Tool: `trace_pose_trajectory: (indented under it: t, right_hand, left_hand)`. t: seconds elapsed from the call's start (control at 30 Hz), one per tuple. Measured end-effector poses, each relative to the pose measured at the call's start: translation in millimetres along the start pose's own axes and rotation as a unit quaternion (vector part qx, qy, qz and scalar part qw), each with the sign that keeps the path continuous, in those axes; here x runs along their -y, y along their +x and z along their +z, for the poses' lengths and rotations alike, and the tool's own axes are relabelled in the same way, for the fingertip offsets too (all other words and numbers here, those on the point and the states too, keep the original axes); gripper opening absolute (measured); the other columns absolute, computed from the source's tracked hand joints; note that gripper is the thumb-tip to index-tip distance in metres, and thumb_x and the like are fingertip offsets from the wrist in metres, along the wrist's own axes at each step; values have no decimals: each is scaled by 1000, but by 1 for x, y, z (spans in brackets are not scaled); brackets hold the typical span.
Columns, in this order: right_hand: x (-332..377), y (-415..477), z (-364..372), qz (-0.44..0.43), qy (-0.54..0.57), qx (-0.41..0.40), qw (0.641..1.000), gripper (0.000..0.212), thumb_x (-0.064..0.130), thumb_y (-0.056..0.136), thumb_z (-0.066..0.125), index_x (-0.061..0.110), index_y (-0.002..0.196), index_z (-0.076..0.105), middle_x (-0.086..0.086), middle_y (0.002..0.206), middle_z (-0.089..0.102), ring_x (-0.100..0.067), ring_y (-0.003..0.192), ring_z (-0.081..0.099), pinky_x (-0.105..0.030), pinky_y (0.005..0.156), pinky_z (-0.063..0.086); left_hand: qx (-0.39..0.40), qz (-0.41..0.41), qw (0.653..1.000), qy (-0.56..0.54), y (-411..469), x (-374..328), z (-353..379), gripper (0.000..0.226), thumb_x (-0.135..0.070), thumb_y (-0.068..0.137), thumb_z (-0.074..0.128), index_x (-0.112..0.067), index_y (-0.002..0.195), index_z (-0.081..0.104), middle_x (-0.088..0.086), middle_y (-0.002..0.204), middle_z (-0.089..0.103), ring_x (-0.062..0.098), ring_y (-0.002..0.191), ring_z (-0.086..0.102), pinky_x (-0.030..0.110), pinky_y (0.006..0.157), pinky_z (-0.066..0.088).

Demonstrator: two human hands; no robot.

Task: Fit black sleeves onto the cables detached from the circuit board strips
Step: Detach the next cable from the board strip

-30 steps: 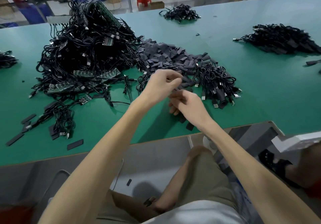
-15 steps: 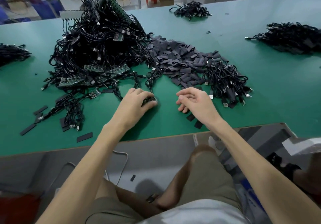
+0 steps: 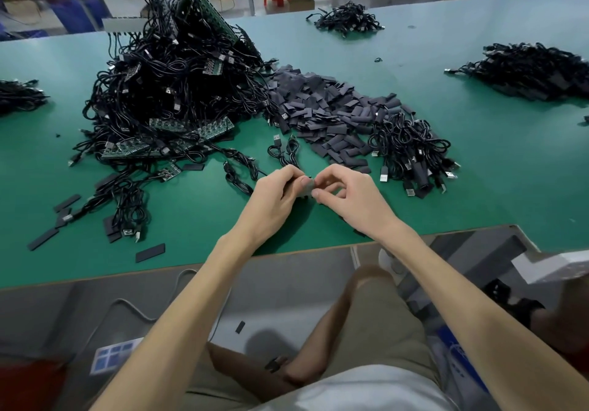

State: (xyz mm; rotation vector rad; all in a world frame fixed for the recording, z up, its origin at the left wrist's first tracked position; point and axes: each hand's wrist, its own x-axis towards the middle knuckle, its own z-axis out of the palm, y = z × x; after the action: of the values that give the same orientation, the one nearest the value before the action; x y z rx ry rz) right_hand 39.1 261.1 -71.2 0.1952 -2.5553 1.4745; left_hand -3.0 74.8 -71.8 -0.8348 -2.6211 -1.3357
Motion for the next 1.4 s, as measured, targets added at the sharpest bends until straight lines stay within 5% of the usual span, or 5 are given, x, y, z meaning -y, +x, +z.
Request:
trace_pose_trajectory:
  t: [0.17, 0.37, 0.83, 1.0, 1.4]
  right_hand:
    - [0, 0, 4, -30, -42, -11, 999, 8, 16, 95, 69, 16, 97, 61, 2, 85, 67, -16, 78, 69, -29, 71, 55]
    - [0, 0, 6, -44, -62, -22, 997, 11, 16, 94, 71, 17, 91, 59, 13, 77, 60, -1, 65, 54, -12, 63, 43]
    - [6, -1, 4, -6, -37, 12, 999, 21, 13, 93, 68, 18, 82, 51, 6, 67, 54, -6, 55, 42, -15, 54, 38]
    - [6, -3, 4, -6, -42, 18, 999, 20, 11, 94, 67, 15, 84, 50, 6, 65, 49, -6, 53, 39, -15, 54, 36]
    - [6, -3, 3, -11, -48, 7, 999, 17, 11, 95, 66, 9, 86, 52, 4, 69, 50, -6, 55, 39, -15, 54, 36]
  left_hand:
    - [12, 28, 998, 49, -3, 1, 2, 7, -18, 100, 60, -16, 107, 58, -2, 93, 65, 7, 83, 57, 19, 73, 40]
    - [7, 15, 998, 57, -4, -1, 2, 8, -22, 98, 62, -19, 103, 58, -5, 86, 63, 1, 73, 52, 12, 67, 37]
    - [14, 26, 999, 19, -2, 1, -1, 5, -19, 96, 65, -20, 100, 62, -16, 82, 63, 2, 70, 55, 20, 68, 45]
    - [15, 43, 999, 27, -2, 1, -1, 4, -19, 96, 65, -19, 99, 63, -19, 82, 62, -4, 72, 55, 13, 67, 40]
    - [5, 29, 999, 28, -2, -5, -1, 5, -19, 96, 67, -16, 100, 66, -10, 88, 68, 2, 79, 60, 15, 71, 44]
